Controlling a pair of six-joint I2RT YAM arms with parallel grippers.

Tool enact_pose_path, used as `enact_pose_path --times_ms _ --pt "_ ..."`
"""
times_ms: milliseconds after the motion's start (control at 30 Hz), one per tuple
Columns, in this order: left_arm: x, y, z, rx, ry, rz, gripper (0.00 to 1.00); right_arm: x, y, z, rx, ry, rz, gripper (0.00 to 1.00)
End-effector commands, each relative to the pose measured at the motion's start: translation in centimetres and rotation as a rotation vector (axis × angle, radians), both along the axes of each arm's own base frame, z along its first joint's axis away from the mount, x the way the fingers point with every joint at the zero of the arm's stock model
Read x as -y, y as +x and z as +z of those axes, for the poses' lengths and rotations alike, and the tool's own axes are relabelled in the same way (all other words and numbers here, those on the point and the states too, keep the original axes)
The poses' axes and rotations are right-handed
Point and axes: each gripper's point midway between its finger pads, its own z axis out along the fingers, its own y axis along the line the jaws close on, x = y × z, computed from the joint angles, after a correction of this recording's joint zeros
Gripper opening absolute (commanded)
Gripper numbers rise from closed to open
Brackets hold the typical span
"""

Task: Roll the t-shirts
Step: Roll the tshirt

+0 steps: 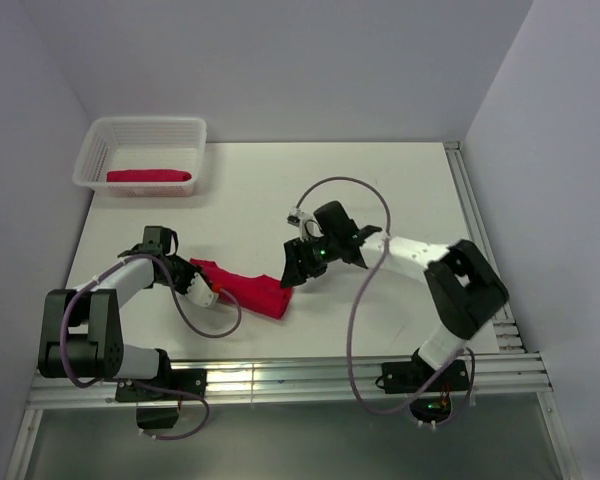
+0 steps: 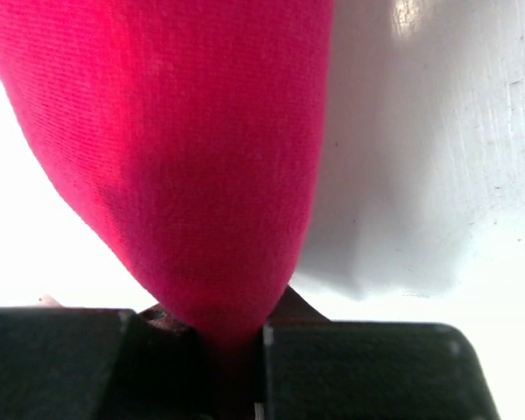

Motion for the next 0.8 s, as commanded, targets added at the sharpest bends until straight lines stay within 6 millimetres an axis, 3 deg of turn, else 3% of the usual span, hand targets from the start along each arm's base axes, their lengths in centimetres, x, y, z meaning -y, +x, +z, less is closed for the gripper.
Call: enact_pose_path --times_ms 0,67,100,133,200,233,267,333,367,533,700,767 --pt "-1.5 -7.4 -4.0 -0.325 0.076 0.012 0.00 0.9 2.0 2.5 0.290 -0.028 -0.157 0.71" --pt "-1.4 -7.2 -3.9 -0.339 0.073 0.015 0.00 1.5 1.5 2.7 0.332 -0.036 -0.195 0.76" --pt "-1.4 -7.3 -3.8 -0.350 0.069 0.016 0.00 1.5 1.5 4.0 0.376 -0.004 -0.219 0.78" --pt "-1.3 -7.2 -3.8 -0.358 0.064 0.018 0.00 1.8 0.6 3.1 0.378 -0.024 -0.225 0.80" --pt "-0.8 -7.1 -3.4 -0.384 0.039 0.024 0.00 3.1 1.9 3.7 0.488 -0.086 -0.344 0.89" --pt "-0.7 -7.0 -3.2 -0.390 0.033 0.026 0.00 2.5 0.4 3.4 0.539 -0.110 -0.320 0.92" --pt "-0.6 -6.8 -3.0 -0.403 0.027 0.032 0.00 2.9 1.2 4.3 0.633 -0.134 -0.392 0.95" --pt "-0.5 -6.8 -2.8 -0.424 0.026 0.037 0.00 2.3 -0.2 3.9 0.743 -0.176 -0.343 0.98" --pt "-0.5 -6.9 -3.0 -0.436 0.027 0.039 0.00 1.0 -1.9 4.0 0.780 -0.167 -0.289 0.98" --pt "-0.5 -7.1 -2.7 -0.471 0.035 0.046 0.00 -0.3 -2.9 4.1 0.943 -0.299 -0.196 0.87" --pt "-0.8 -7.5 -2.7 -0.531 0.056 0.057 0.00 -3.2 -6.0 4.0 1.073 -0.253 -0.026 0.91" --pt "-1.0 -7.6 -2.7 -0.551 0.071 0.063 0.00 -3.4 -5.7 2.9 1.092 -0.320 0.006 0.91"
